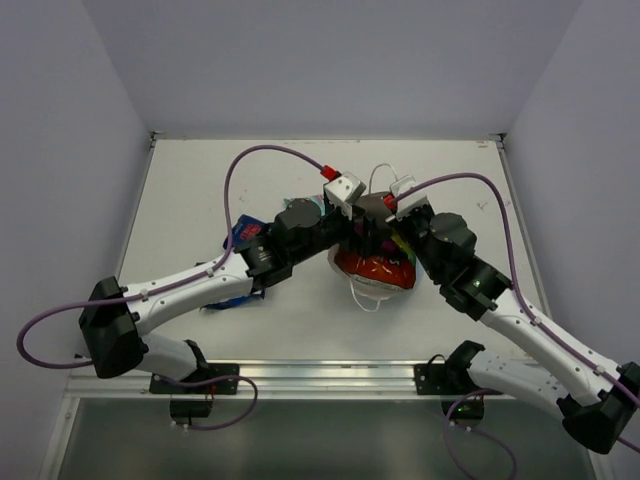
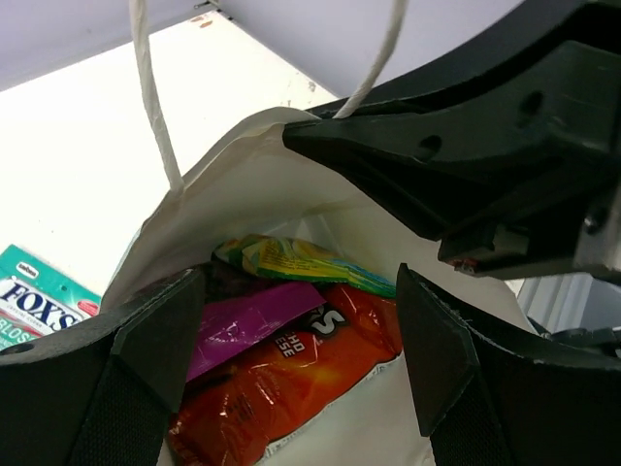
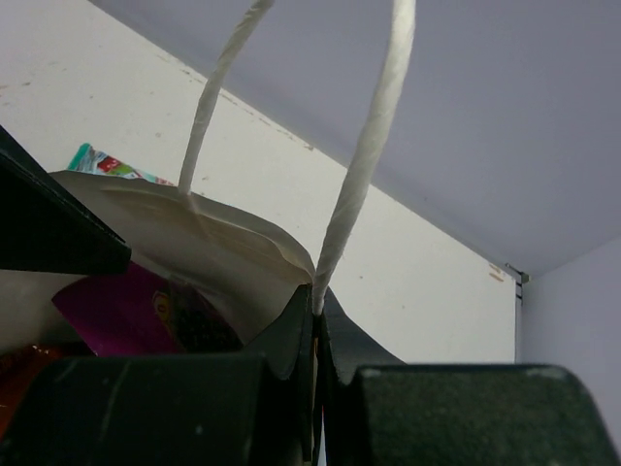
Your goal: Take the snacks out of the paper bag
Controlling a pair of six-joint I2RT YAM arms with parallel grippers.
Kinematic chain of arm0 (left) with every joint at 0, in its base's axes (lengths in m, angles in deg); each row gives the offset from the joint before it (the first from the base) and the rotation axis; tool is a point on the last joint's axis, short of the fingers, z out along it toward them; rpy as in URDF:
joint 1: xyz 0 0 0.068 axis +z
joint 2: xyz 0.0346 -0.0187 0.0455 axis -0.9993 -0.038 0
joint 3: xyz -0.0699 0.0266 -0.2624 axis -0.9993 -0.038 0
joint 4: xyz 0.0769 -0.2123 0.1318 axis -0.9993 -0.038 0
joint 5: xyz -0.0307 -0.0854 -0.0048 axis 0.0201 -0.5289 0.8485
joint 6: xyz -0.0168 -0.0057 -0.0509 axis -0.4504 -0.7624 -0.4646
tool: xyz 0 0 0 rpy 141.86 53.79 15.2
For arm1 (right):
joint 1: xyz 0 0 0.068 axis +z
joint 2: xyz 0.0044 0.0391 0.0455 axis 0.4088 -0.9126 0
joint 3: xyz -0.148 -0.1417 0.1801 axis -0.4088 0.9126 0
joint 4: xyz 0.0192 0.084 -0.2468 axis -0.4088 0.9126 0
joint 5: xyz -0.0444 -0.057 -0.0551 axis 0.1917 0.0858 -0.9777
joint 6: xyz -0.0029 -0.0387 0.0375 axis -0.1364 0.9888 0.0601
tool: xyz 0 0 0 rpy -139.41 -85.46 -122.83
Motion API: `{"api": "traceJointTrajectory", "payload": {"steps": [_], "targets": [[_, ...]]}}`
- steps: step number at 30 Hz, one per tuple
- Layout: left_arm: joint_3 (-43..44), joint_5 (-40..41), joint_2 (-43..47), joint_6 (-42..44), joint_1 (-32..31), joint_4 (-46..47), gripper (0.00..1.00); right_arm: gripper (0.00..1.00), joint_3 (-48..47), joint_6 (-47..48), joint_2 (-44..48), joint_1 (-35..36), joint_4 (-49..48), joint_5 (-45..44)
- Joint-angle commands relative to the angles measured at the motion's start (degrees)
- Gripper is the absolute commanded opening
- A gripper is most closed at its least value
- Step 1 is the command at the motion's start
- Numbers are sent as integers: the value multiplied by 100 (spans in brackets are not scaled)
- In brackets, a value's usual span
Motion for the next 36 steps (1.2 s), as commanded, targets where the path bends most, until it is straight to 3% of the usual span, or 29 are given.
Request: {"api": "traceJointTrajectory", "payload": {"steps": [1, 10, 17, 24, 28, 36], "targets": [[237, 566, -70, -450, -25, 195, 85, 0, -63, 616, 119, 142, -2134, -624], [237, 953, -192, -608, -16, 345, 86, 0, 473, 1240, 75, 537, -3822, -1784], [123, 777, -483, -1493, -16, 380, 84, 0, 868, 232, 251, 713, -2840, -1626], [53, 681, -781, -2620, -25, 283, 75, 0, 1001, -543, 435, 766, -1954, -1477], [105, 531, -913, -2735, -86, 397, 71, 0, 852, -939, 514, 810, -1522, -1222], [237, 1031, -1361, -2594, -121, 406, 69, 0, 641, -1106, 549, 810, -1241, -880]]}}
